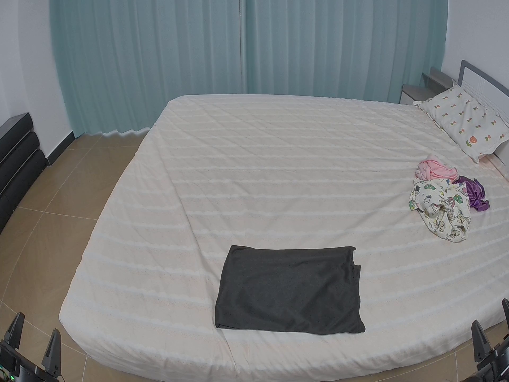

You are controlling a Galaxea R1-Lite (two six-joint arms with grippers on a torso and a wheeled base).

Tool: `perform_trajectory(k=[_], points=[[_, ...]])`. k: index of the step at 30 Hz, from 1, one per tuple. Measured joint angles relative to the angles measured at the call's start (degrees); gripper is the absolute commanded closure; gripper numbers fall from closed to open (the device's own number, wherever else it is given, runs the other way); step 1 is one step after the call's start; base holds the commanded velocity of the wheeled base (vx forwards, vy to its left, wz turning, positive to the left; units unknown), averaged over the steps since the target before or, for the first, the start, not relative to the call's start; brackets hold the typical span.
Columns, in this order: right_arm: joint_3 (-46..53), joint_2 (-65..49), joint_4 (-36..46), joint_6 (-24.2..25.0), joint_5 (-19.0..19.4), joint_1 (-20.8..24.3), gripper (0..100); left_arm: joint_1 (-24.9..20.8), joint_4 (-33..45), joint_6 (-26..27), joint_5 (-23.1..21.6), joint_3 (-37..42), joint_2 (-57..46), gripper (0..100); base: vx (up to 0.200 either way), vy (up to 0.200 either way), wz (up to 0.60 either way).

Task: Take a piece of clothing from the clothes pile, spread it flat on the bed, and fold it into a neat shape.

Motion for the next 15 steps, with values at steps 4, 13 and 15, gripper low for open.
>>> perform_trajectory(k=[4,13,15], points=[[0.0,0.0,0.0,0.1,0.0,0.0,0,0.0,0.0,0.0,0.0,0.0,0.0,0,0.000,0.000,0.00],[0.0,0.0,0.0,0.2,0.0,0.0,0,0.0,0.0,0.0,0.0,0.0,0.0,0,0.000,0.000,0.00],[0.0,0.0,0.0,0.2,0.0,0.0,0,0.0,0.0,0.0,0.0,0.0,0.0,0,0.000,0.000,0.00]])
